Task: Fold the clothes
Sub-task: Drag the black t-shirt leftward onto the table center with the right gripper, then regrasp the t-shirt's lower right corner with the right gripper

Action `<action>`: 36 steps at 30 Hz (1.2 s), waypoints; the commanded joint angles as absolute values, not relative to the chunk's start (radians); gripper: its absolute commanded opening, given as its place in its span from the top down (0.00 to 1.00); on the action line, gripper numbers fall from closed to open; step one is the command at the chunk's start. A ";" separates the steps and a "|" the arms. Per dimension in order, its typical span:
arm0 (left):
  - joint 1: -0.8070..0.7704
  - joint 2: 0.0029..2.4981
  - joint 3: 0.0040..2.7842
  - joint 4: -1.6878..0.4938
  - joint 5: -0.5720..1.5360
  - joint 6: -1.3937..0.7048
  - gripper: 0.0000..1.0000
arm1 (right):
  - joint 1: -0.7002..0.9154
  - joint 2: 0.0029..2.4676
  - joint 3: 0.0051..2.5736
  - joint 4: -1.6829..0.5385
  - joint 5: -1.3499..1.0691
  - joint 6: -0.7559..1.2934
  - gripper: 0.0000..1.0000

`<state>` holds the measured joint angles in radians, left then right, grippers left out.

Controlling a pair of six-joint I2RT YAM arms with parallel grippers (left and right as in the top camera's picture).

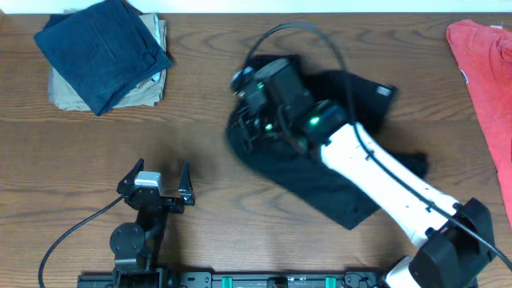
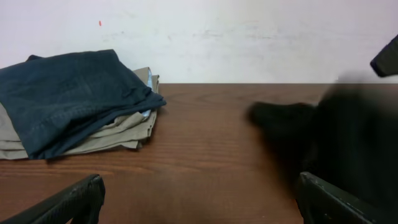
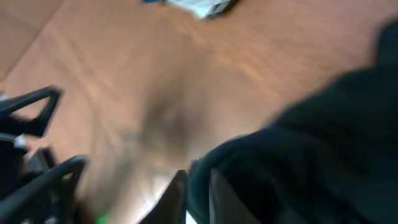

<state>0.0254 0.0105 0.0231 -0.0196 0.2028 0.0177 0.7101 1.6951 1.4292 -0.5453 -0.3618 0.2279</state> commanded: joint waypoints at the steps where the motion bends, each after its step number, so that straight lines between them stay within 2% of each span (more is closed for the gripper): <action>1: 0.030 0.004 0.004 -0.050 0.216 0.006 0.02 | 0.696 1.695 1.443 -0.565 -0.354 0.228 0.76; 4: 0.030 0.004 0.004 -0.050 0.216 0.006 0.02 | 0.630 1.681 1.469 -0.646 -0.340 0.228 0.68; 7: 0.030 0.004 0.004 -0.050 0.216 0.006 0.02 | 0.541 1.654 1.488 -0.739 -0.340 0.228 0.47; 9: 0.030 0.004 0.004 -0.050 0.216 0.006 0.02 | 0.459 1.621 1.489 -0.819 -0.341 0.228 0.24; 12: 0.030 0.004 0.004 -0.050 0.216 0.006 0.02 | 0.366 1.583 1.489 -0.918 -0.341 0.231 0.11; 13: 0.030 0.004 0.004 -0.050 0.216 0.006 0.02 | 0.339 1.571 1.489 -0.947 -0.341 0.231 0.02; 20: 0.030 0.004 0.004 -0.050 0.216 0.006 0.02 | 0.187 1.544 1.488 -1.174 -0.228 0.228 0.01; 24: 0.030 0.004 0.004 -0.050 0.216 0.006 0.02 | 0.135 1.544 1.488 -1.252 -0.077 0.365 0.01; 30: 0.030 0.004 0.004 -0.050 0.216 0.006 0.02 | 0.050 1.544 1.474 -1.280 -0.060 0.400 0.01; 34: 0.030 0.004 0.004 -0.050 0.216 0.006 0.02 | 0.056 1.545 1.435 -1.275 -0.086 0.399 0.01; 36: 0.030 0.004 0.004 -0.050 0.216 0.006 0.02 | 0.073 1.545 1.397 -1.264 -0.099 0.399 0.05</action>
<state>0.0254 0.0105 0.0231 -0.0200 0.2028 0.0177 0.0555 1.5471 1.4441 -1.2671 -0.0895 0.3782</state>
